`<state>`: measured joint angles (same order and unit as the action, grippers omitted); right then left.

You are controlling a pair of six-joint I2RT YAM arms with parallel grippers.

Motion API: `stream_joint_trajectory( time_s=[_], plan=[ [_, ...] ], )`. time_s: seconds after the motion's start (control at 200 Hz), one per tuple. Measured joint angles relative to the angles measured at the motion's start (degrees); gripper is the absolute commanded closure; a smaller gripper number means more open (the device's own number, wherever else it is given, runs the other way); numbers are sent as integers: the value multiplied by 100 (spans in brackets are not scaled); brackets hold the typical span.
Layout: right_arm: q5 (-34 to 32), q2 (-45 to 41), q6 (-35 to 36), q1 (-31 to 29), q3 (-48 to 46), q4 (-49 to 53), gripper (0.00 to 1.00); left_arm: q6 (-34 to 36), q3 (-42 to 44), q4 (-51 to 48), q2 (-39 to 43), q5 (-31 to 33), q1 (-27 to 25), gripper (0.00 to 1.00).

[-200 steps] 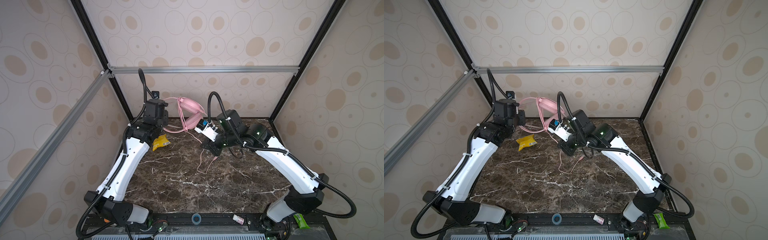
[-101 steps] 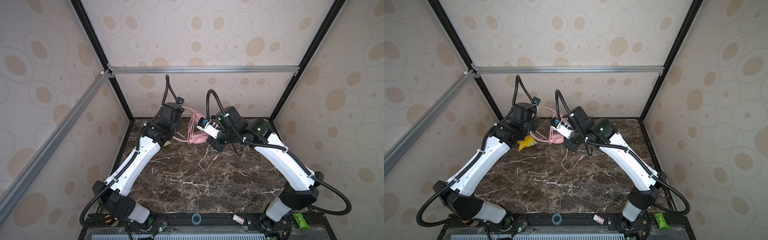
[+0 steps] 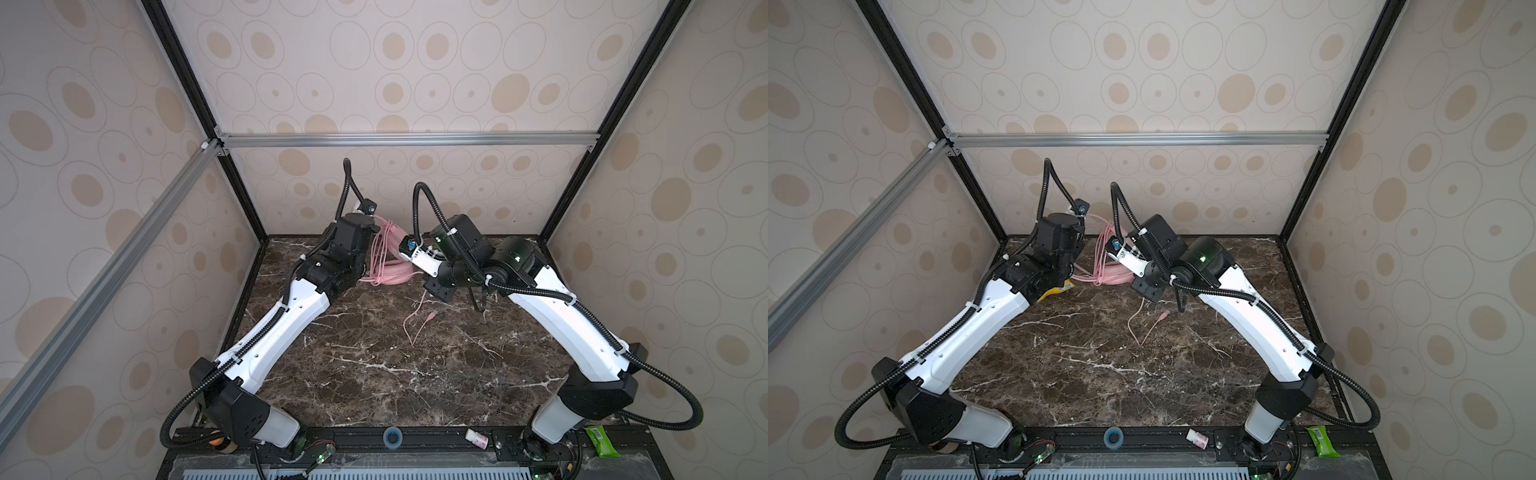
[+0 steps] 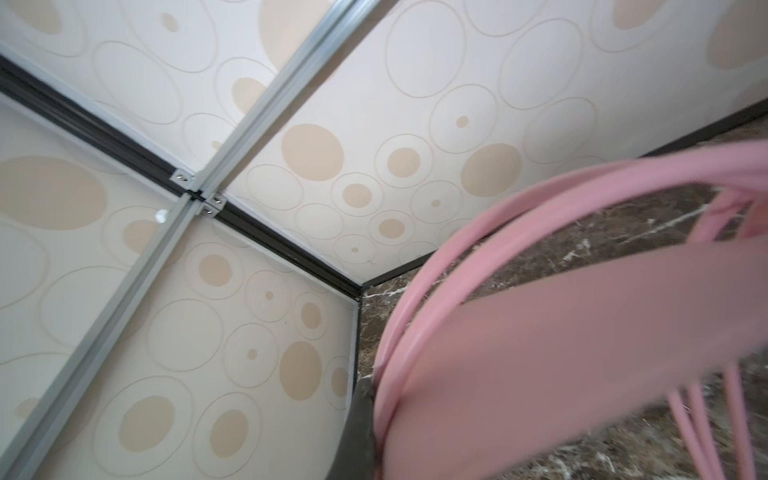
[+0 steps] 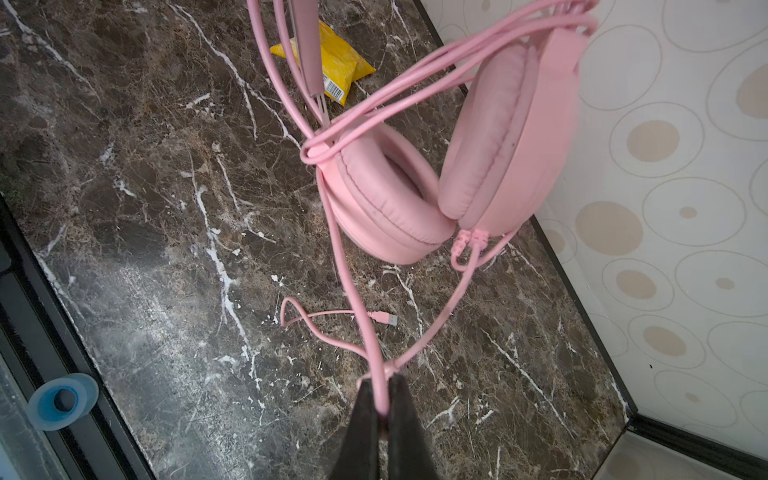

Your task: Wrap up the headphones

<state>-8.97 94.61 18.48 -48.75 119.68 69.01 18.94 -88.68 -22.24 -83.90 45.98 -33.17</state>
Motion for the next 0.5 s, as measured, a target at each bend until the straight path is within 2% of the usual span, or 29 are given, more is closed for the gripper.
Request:
stream_joint_trajectory(
  time_s=[0.205, 0.5],
  plan=[
    [-13, 0, 0, -4, 0, 20, 100, 732, 389, 1019, 210, 852, -188, 100],
    [-492, 0, 114, -7, 0, 20, 100, 1639, 660, 1729, 291, 898, -330, 100]
  ],
)
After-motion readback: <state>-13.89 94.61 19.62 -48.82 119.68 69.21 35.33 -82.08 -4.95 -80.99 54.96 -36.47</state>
